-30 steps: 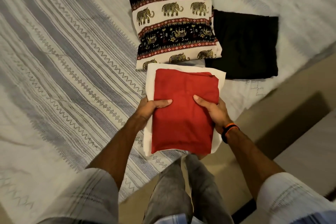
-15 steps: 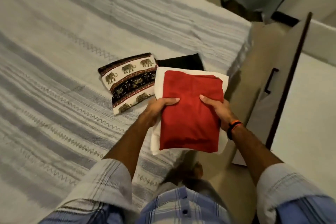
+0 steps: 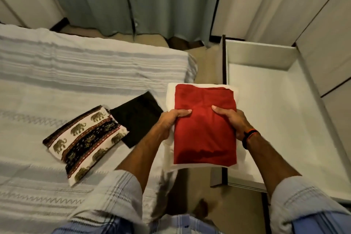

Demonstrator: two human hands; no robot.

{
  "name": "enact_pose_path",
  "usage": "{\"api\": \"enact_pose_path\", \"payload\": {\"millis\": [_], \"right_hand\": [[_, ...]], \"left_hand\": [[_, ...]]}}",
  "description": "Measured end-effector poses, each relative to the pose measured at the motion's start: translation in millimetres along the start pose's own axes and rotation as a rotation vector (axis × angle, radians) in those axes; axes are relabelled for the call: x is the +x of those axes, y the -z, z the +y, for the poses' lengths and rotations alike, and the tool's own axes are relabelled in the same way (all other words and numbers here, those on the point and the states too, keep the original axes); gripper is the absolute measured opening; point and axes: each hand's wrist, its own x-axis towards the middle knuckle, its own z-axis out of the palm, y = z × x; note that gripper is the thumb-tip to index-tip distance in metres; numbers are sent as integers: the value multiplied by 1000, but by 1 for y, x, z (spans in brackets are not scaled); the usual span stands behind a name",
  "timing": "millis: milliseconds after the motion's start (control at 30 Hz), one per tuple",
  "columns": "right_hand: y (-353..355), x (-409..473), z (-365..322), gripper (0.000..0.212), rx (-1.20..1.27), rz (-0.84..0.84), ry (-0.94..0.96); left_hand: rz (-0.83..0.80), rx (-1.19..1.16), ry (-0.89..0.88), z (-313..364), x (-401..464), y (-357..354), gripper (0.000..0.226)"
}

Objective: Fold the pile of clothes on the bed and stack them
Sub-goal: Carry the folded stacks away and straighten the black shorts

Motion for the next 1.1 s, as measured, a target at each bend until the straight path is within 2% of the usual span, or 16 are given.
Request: {"api": "enact_pose_path", "payload": {"millis": [200,300,400,600,733,900,1000,1100], "right_hand": [[73,16,-34,72,70,42,35],[103,31,-47,79,90,99,35],[126,49,-58,71,135,132,27],[157,100,-76,65,196,208,5],[175,152,-89,72,219,319,-11],[195,200,-113,80,242,430,-42],[208,217,-126,71,267,501,-43],[213,227,-137,72,282,536,-51]], "left_hand": [[-83,51,-32,37,24,-79,90],[-129,92,-54,57,38,-112,91],[-165,139,-54,76,63,-140,89],[-180,168,35,95,151,-175,104],[-286,181,84,125,202,-204,87],[-400,190,150,160,266,-235,46],[-445,209,166,176,295,-253,56],[-463,245,162,187,315,-264,71]]}}
